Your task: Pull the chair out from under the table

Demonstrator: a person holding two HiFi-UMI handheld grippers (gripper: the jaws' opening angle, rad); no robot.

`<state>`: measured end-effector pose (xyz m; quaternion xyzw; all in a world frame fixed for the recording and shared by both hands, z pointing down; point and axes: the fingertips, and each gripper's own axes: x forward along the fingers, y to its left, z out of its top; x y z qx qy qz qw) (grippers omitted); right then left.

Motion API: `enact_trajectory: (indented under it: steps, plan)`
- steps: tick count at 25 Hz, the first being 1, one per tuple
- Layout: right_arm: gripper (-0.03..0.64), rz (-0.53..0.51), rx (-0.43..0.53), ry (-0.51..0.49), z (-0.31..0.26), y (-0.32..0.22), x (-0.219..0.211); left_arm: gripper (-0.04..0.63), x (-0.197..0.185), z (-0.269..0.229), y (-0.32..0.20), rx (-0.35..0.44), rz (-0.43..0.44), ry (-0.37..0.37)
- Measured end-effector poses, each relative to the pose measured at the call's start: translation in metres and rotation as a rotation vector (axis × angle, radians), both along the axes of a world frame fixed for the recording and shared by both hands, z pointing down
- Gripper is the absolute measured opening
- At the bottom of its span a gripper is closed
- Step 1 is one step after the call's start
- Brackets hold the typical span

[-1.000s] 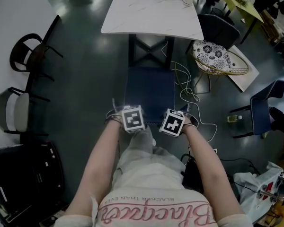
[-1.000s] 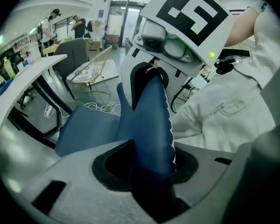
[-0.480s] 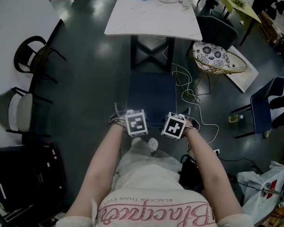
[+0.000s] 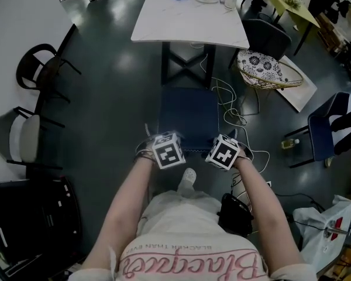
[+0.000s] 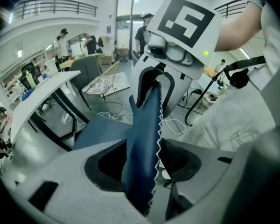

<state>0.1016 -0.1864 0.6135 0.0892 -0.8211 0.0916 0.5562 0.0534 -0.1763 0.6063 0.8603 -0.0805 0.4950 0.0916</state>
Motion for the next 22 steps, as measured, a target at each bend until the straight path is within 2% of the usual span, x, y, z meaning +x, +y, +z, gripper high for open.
enact_trajectory:
  steps: [5, 8, 12, 16, 20, 21, 22]
  plan:
    - [0.225, 0.124, 0.053, -0.094, -0.034, 0.008, -0.008, 0.225, -0.007, -0.032, 0.005, 0.066, -0.050, 0.084]
    - [0.225, 0.251, 0.057, -0.229, -0.070, 0.016, -0.016, 0.235, -0.007, -0.056, 0.010, 0.101, -0.086, 0.154]
    - [0.223, 0.414, 0.121, -0.435, -0.123, 0.023, -0.022, 0.235, -0.008, -0.097, 0.015, 0.183, -0.142, 0.269]
    - [0.152, 0.540, 0.238, -0.601, -0.177, 0.029, -0.016, 0.232, -0.006, -0.146, 0.025, 0.299, -0.165, 0.377]
    - [0.087, 0.602, 0.386, -0.720, -0.224, 0.035, -0.013, 0.221, -0.005, -0.190, 0.030, 0.414, -0.205, 0.482]
    - [0.071, 0.604, 0.425, -0.746, -0.234, 0.037, -0.012, 0.193, -0.004, -0.199, 0.030, 0.445, -0.221, 0.508]
    - [0.049, 0.599, 0.460, -0.765, -0.243, 0.039, -0.012, 0.135, -0.005, -0.206, 0.030, 0.477, -0.240, 0.533]
